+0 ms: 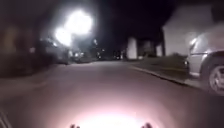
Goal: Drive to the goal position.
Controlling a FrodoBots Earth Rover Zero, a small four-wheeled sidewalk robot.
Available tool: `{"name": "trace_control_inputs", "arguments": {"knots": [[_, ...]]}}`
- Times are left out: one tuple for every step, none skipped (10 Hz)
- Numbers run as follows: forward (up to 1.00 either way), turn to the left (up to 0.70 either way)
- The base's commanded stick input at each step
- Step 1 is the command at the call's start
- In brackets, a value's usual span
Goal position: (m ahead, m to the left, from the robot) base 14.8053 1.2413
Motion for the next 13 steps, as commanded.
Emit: {"name": "trace_control_inputs", "arguments": {"knots": [[1.00,-0.15],[1.00,0.00],[1.00,0.00],[1.00,0.00],[1.00,0.00],[1.00,0.00],[1.00,0.00],[1.00,0.00],[1.00,0.00],[1.00,0.00],[1.00,0.00],[1.00,0.00],[1.00,0.00]]}}
